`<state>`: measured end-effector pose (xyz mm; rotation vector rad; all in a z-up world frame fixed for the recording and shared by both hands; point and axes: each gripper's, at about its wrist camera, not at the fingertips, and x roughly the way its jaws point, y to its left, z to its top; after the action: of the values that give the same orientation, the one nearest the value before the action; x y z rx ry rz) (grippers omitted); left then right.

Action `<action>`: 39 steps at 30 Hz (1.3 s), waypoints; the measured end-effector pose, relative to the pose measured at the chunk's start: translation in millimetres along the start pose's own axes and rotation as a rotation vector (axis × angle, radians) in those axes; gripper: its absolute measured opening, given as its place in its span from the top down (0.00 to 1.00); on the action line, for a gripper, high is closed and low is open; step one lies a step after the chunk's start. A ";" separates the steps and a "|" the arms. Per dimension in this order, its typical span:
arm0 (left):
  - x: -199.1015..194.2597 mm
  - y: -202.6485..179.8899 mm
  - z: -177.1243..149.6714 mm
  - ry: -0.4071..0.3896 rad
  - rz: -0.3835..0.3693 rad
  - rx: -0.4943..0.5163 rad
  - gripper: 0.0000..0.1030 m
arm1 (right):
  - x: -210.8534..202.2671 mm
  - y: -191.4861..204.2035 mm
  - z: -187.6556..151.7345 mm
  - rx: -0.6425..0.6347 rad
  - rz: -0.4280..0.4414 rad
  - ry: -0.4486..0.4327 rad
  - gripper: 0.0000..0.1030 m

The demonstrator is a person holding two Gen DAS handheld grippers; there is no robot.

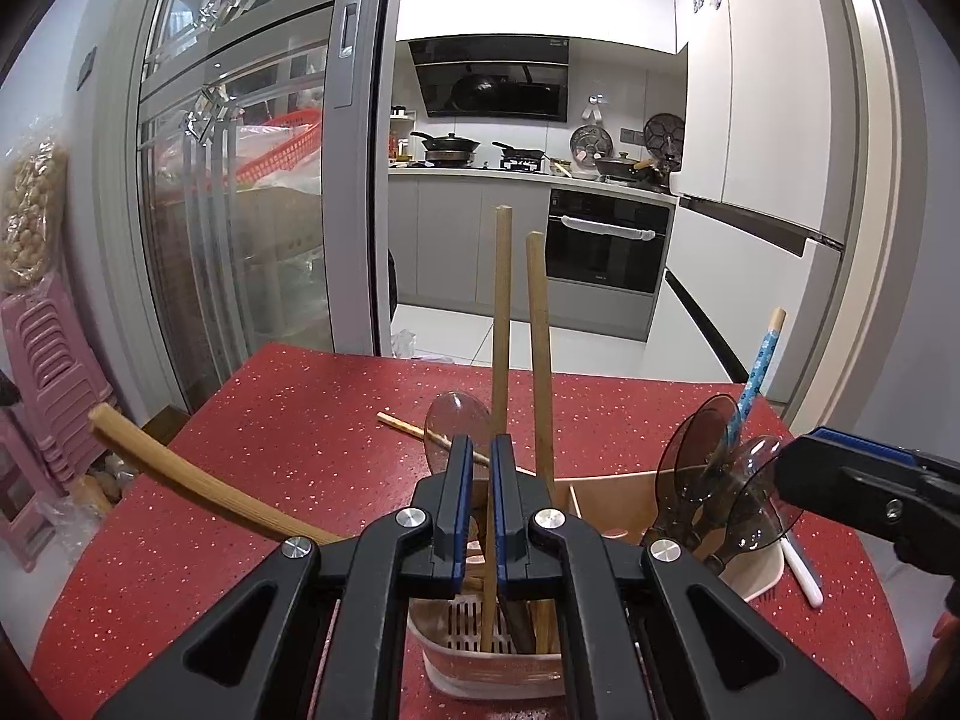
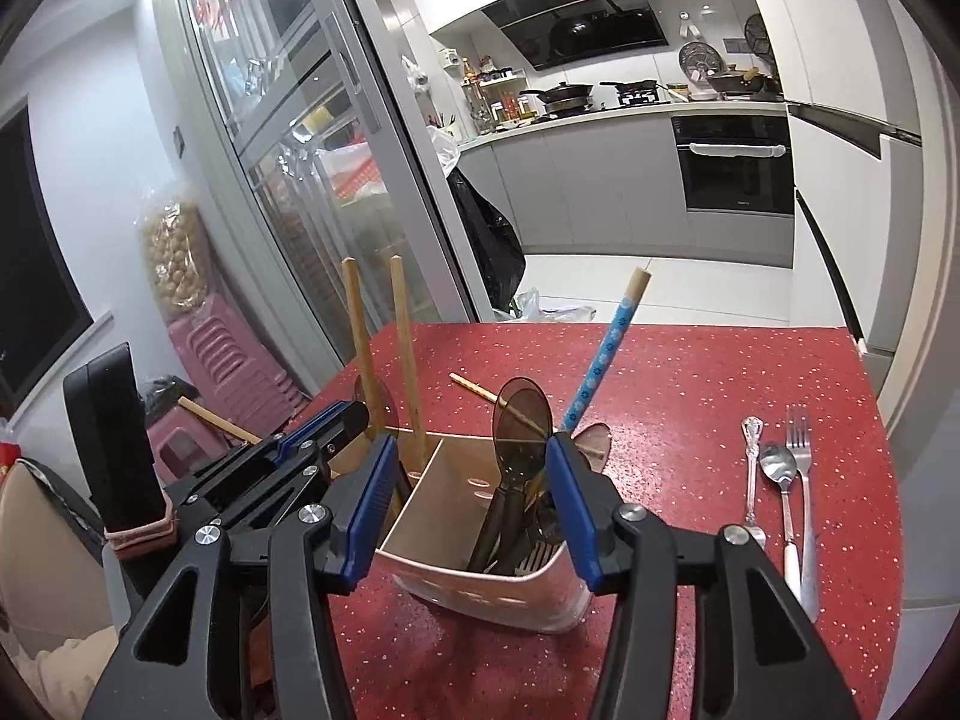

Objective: Organize utensils
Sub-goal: 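Open the left tool to release the chopstick into the holder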

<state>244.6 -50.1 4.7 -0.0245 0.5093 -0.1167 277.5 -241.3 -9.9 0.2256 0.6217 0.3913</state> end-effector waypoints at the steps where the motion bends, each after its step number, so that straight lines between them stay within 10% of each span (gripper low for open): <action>1: -0.2 -0.1 -0.3 0.000 0.000 0.003 0.72 | -1.1 -0.2 -0.6 0.000 -0.003 0.000 0.45; 39: -64.9 -4.5 16.6 -0.208 -0.044 0.029 0.71 | -43.0 -34.5 -10.0 0.131 -0.113 -0.038 0.45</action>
<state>196.0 -47.0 50.9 -0.0194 0.2993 -0.1623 249.5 -289.6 -6.5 0.3209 0.6199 0.2371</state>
